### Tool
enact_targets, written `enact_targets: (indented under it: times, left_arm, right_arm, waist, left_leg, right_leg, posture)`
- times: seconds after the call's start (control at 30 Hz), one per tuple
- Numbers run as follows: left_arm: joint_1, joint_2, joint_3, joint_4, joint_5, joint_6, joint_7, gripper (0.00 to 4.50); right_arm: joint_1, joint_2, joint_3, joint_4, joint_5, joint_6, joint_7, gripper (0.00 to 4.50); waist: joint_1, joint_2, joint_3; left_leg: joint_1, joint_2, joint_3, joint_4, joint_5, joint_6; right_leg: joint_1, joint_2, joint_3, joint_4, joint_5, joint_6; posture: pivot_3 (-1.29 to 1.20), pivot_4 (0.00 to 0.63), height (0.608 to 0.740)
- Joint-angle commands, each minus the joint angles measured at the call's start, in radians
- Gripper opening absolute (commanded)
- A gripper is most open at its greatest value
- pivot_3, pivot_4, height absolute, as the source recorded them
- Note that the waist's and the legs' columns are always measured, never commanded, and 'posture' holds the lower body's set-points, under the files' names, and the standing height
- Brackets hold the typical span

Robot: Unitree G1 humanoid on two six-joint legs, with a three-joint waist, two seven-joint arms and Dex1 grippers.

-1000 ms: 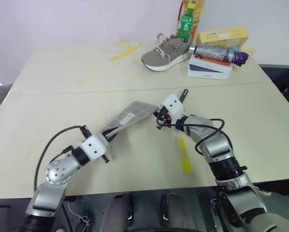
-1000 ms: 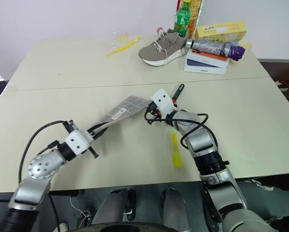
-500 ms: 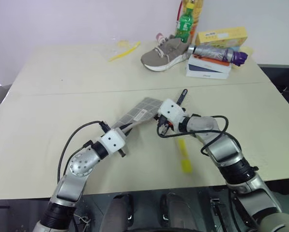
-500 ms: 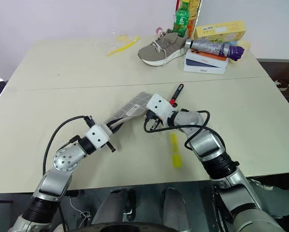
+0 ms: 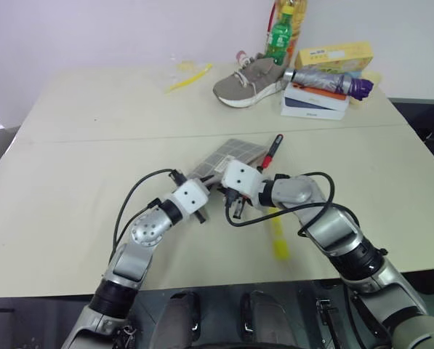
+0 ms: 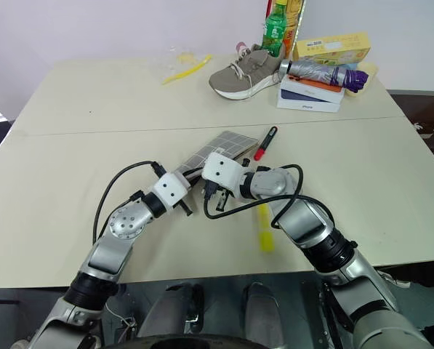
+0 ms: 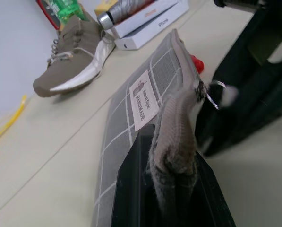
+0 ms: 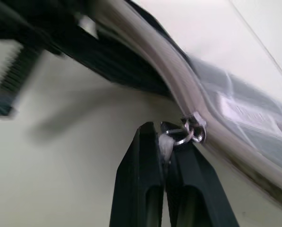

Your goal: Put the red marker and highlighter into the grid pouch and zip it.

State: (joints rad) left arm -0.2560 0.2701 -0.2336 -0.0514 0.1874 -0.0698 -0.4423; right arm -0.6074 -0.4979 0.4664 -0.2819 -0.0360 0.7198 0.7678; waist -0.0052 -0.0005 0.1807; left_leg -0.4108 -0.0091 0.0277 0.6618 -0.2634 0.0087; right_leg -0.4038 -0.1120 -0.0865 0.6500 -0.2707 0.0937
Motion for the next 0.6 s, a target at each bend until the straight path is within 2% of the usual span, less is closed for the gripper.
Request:
enact_targets:
  times: [0.03,0.33,0.43,0.6]
  left_arm:
    - [-0.037,-0.017,-0.015,0.026,0.017,-0.005,0.023,0.0]
    - [-0.051,-0.012,0.006,0.039,0.019,-0.005,0.041,0.0]
    - [-0.038,0.013,0.031,0.026,0.015,-0.006,0.043,0.0]
    - [-0.002,0.061,0.104,-0.001,-0.022,-0.002,0.052,0.0]
  right_arm:
    - [-0.032,-0.006,0.048,-0.08,-0.002,-0.02,0.054,0.06]
    - [-0.046,-0.01,0.042,-0.092,-0.002,-0.008,0.09,0.06]
    - [-0.041,-0.026,0.001,-0.092,0.008,0.007,0.093,1.05]
    - [-0.018,-0.098,-0.121,-0.117,0.036,0.033,0.085,3.61]
  waist:
    - [0.001,0.0,0.0]
    - [0.001,0.0,0.0]
    - [0.001,0.0,0.0]
    - [-0.002,0.0,0.0]
  left_leg:
    - [0.0,0.0,0.0,0.0,0.0,0.0]
    - [0.0,0.0,0.0,0.001,0.0,0.0]
    - [0.0,0.0,0.0,0.001,0.0,0.0]
    - [0.0,0.0,0.0,0.001,0.0,0.0]
  right_leg:
    - [0.0,0.0,0.0,0.0,0.0,0.0]
    - [0.0,0.0,0.0,0.0,0.0,0.0]
    - [0.0,0.0,0.0,0.0,0.0,0.0]
    - [0.0,0.0,0.0,0.0,0.0,0.0]
  posture:
    - [0.0,0.15,0.733]
    - [0.0,0.15,0.733]
    - [0.0,0.15,0.733]
    - [0.0,0.15,0.733]
